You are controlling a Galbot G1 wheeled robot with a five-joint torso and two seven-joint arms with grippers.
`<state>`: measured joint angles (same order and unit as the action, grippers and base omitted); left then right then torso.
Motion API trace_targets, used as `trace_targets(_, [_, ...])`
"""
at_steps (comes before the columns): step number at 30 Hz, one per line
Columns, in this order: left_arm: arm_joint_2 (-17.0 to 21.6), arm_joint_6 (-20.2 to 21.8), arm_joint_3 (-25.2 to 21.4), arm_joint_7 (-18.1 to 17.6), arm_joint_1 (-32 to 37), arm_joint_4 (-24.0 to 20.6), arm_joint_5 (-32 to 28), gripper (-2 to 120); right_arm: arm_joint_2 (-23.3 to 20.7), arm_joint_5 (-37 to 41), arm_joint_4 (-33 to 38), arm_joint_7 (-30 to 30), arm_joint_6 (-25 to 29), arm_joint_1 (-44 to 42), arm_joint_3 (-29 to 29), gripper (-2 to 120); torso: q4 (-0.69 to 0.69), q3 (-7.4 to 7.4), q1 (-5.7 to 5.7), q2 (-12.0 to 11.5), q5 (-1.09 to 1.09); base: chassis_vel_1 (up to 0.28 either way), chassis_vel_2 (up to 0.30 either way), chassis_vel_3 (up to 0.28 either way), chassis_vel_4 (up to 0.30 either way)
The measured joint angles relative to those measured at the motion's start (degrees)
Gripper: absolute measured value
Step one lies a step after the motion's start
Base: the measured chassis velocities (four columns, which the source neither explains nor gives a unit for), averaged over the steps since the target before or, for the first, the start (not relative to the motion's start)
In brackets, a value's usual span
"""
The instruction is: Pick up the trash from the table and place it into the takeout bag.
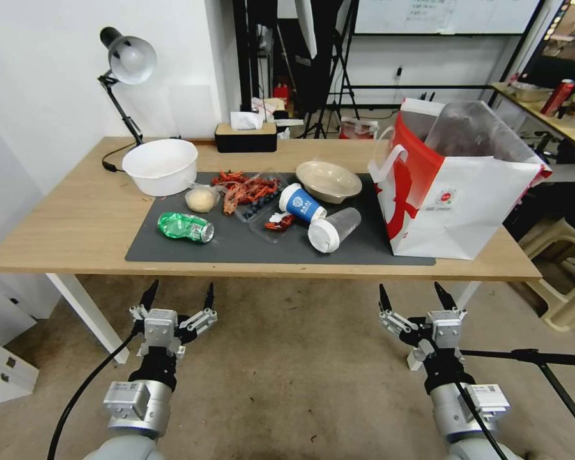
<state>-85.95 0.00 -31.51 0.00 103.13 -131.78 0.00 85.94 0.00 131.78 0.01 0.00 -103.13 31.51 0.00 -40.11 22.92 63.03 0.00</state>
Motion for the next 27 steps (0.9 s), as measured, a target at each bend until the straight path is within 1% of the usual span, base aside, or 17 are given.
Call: trace_targets(27, [0.0, 0.0, 0.0, 0.0, 0.0, 0.0, 0.0, 100, 0.0, 0.0, 0.0, 0.0, 0.0, 0.0, 0.0, 100, 0.0, 0.0, 0.0, 0.0, 0.0, 0.0, 0.0, 0.0, 0.0])
